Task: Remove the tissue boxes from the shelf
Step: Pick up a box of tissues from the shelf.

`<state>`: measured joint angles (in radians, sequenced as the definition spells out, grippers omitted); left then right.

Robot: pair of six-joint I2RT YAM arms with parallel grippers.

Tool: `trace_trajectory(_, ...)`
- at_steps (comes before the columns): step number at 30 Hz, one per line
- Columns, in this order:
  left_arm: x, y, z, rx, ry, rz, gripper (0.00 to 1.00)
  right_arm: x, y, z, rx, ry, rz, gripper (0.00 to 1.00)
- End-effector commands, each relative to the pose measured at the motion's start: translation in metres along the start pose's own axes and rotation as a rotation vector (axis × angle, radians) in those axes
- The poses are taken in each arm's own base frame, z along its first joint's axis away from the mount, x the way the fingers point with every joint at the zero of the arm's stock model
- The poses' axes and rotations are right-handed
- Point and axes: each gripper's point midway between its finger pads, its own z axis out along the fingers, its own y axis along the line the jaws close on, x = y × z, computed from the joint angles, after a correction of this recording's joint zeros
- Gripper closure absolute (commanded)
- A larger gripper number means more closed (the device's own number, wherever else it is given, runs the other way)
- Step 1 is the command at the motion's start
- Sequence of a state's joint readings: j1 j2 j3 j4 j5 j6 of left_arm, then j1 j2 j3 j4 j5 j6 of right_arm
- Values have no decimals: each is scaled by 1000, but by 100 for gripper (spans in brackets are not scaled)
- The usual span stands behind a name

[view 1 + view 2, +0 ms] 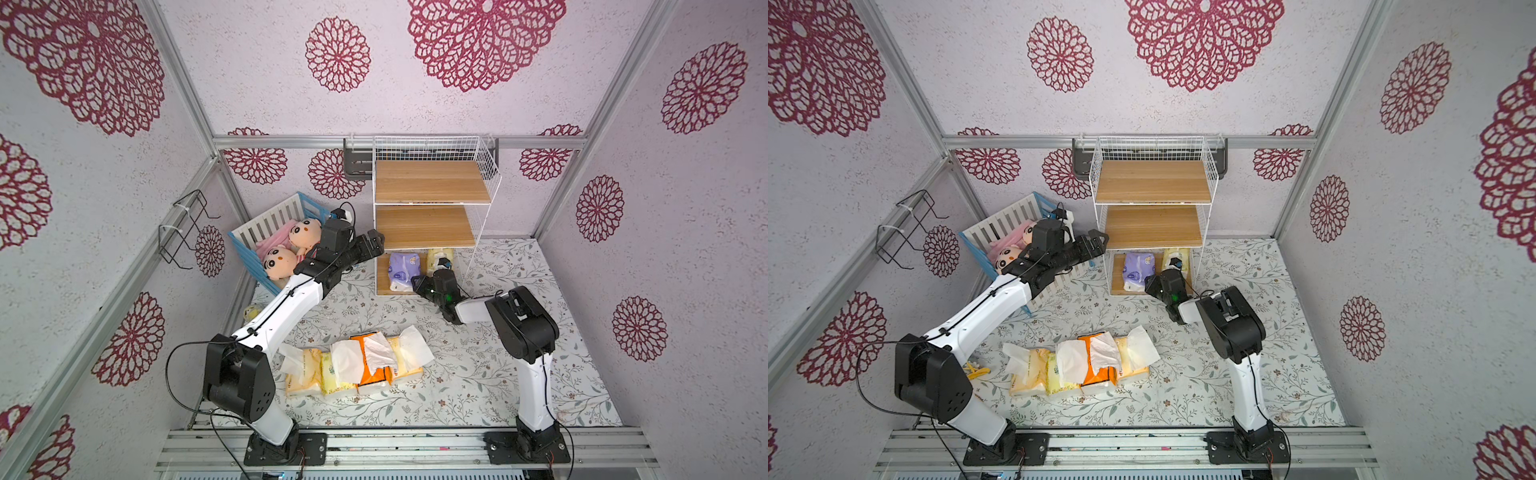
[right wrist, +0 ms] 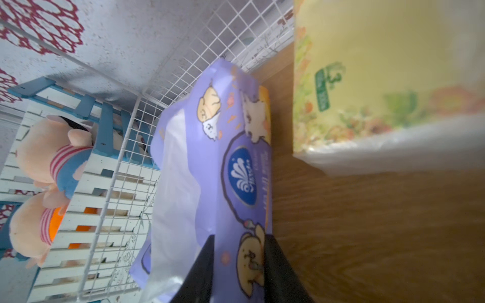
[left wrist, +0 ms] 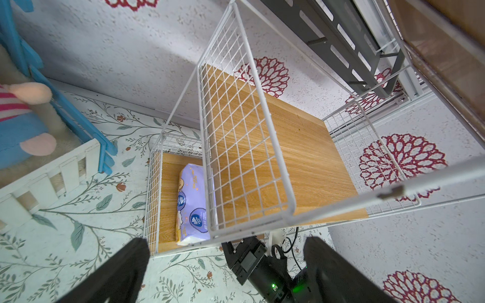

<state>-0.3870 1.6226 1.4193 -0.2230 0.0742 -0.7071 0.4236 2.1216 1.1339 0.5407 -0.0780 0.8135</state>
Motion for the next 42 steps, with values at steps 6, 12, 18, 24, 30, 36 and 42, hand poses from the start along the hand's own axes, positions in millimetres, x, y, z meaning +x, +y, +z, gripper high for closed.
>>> trace_trajectory(6, -4, -1, -16, 0, -11, -10, 1, -26, 35, -19, -70, -28, -42, 96)
trace_trajectory(12, -10, -6, -33, 5, -32, -14, 1, -37, 57, -49, -107, -30, -65, 100)
trace_trajectory(18, -7, -8, -51, -8, -42, -12, 2, -36, 65, -93, -126, -28, -69, 100)
trace_trajectory(24, -4, -12, -72, -20, -62, -9, 2, -18, 58, -128, -109, 16, -67, 100)
trace_trajectory(30, 3, -15, -88, -27, -77, -6, 1, -4, 46, -170, -59, 28, -84, 100)
trace_trajectory(36, 10, -16, -108, -43, -89, 2, 1, 11, 20, -214, 51, 48, -133, 100)
trace_trajectory(42, 13, -20, -124, -40, -99, -4, 1, 18, -13, -256, 213, 60, -193, 100)
